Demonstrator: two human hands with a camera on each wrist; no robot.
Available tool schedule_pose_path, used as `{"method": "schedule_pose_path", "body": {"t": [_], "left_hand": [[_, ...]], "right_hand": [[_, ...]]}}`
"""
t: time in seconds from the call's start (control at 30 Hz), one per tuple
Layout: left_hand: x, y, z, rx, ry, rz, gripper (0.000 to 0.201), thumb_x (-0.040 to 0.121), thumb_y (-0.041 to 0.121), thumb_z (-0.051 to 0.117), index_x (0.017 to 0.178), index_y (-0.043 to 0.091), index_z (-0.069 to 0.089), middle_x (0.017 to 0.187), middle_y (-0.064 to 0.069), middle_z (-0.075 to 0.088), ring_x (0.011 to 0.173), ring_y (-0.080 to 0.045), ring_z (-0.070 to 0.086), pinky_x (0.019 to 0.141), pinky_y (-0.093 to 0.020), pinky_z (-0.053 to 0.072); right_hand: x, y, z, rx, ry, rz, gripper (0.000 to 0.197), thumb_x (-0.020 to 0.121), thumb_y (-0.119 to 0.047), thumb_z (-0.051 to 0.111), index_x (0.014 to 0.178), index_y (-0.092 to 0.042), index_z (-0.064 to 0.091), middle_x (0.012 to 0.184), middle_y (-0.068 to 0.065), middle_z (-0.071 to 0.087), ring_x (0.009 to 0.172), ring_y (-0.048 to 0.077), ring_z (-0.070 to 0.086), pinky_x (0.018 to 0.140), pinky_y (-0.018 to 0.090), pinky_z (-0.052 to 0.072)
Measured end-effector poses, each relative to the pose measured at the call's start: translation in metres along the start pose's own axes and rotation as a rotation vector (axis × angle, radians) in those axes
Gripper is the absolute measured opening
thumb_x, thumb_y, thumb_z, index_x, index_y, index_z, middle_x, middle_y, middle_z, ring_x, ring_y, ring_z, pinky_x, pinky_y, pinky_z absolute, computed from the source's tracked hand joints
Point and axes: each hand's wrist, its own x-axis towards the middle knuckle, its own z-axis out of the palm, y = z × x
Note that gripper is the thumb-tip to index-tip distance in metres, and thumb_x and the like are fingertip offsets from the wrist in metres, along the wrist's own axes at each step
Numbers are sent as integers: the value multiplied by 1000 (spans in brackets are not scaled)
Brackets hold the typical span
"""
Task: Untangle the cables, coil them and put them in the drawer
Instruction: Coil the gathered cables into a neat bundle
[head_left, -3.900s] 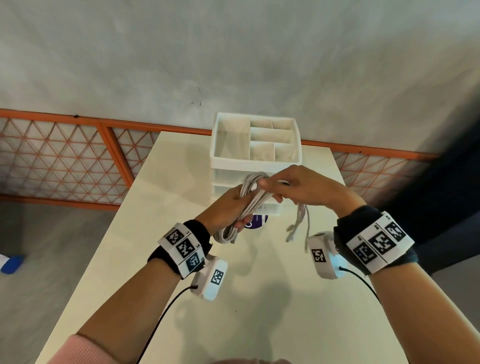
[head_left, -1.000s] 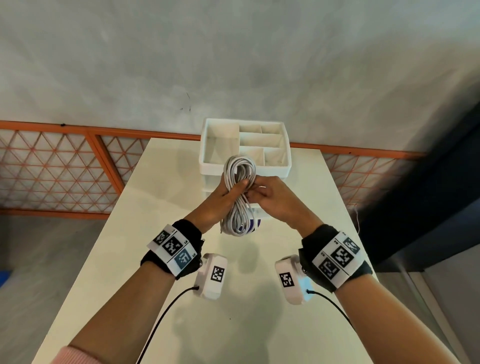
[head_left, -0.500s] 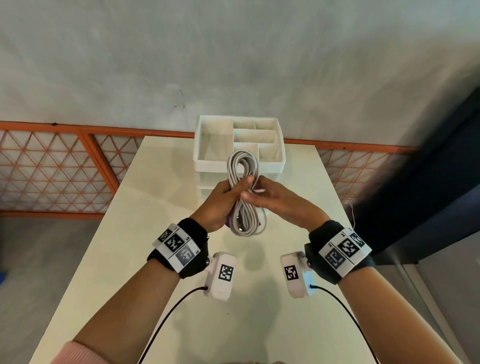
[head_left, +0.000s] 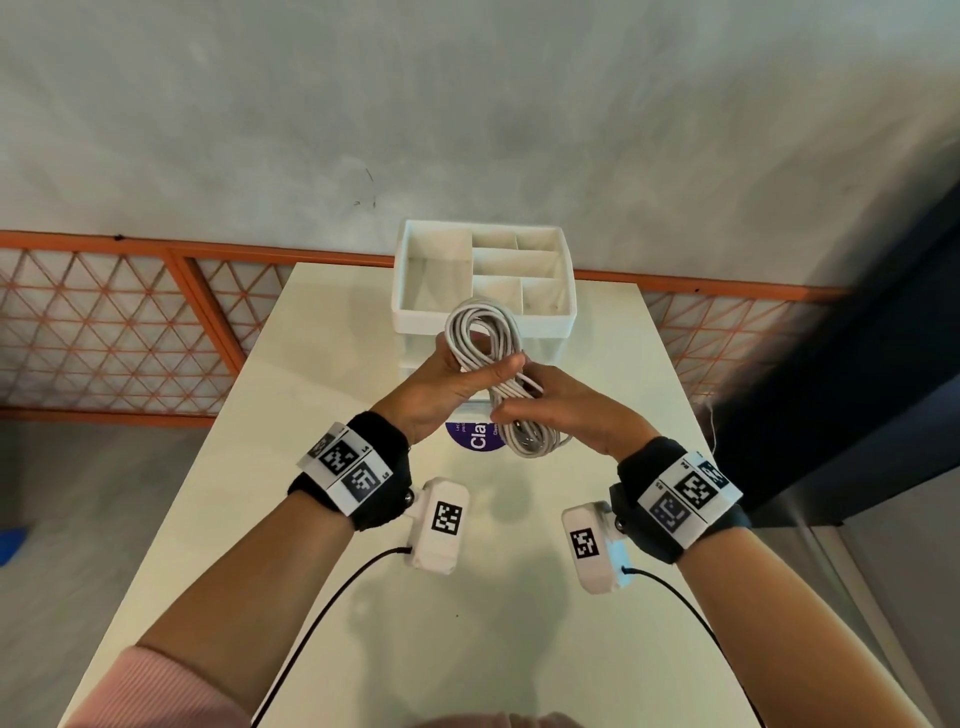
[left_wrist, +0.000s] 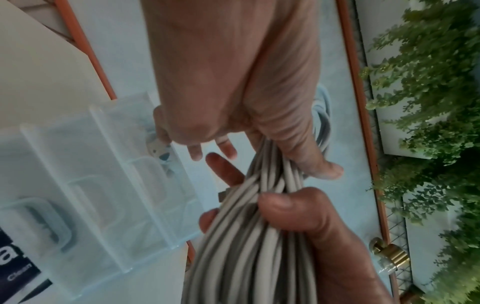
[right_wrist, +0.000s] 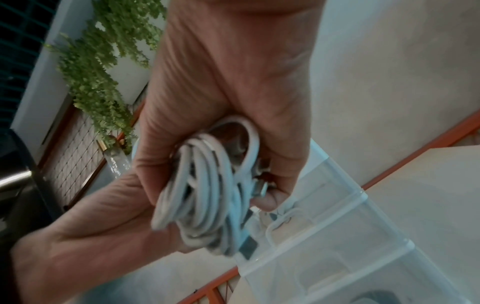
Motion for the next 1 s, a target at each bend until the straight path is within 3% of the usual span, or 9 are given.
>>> {"method": "schedule_pose_path", "body": {"t": [0.07,0.2,0.3,0.4,0.5,0.63,0.73,0.87,1.0], "left_hand": [[2,-2,0,-5,-24,-22,63,70,37,77,118,1,56,102,-5,69,99,-16,66,91,-29,48],[3,6,6,0,-118,-41,24,81,25,67,99,10,64,89,1,72,88,-12,67,77,-23,50],[5,13,7,21,-124,-64,20,77,31,64,90,16,67,82,4,72,83,-13,64,70,-24,46],[4,11,7,19,-130,-85,22,75,40,65,85,21,70,84,5,71,88,-13,62,82,-27,44],[4,7,8,5,-148,-101,29,67,44,69,84,21,71,85,5,72,90,-9,66,82,-21,51],[7,-1,4,-185,-120,-86,51,61,38,82,104,13,68,101,-3,71,100,-15,65,89,-27,54],[7,1,3,-453,-70,-51,44,81,19,64,124,17,55,118,-8,66,115,-20,60,102,-38,45],[10,4,10,-545,62,-32,12,93,15,49,96,14,61,81,0,71,81,-13,68,85,-31,57],[15,2,19,-592,115,-110,21,81,37,59,74,17,54,58,5,53,58,-7,57,72,-30,57]], "right_hand": [[0,1,-1,-17,5,-4,42,74,-22,71,115,-17,60,111,10,68,104,20,65,95,38,52],[2,1,-1,49,15,-50,32,64,-15,68,96,-16,64,85,5,70,83,15,68,79,34,55],[1,3,-1,232,-55,-51,29,72,-5,63,100,-14,64,92,10,70,87,17,70,76,31,57],[-2,2,0,244,-89,-45,13,80,-11,68,92,-8,62,75,5,67,67,12,67,63,23,54],[0,4,2,247,-53,-77,23,85,-5,65,97,-24,60,71,-9,68,69,2,66,61,15,50],[5,12,11,259,26,-50,15,76,-2,63,75,-15,56,49,-7,57,48,4,56,50,18,46],[7,15,14,317,-21,-3,10,70,-6,59,64,-10,52,48,-2,49,42,10,49,46,20,44],[6,15,13,280,-100,23,11,73,-9,59,64,-11,53,49,-2,52,46,13,48,48,23,44],[4,22,6,186,-139,25,9,84,-8,63,75,-8,64,61,-1,66,58,13,64,59,21,52]]}}
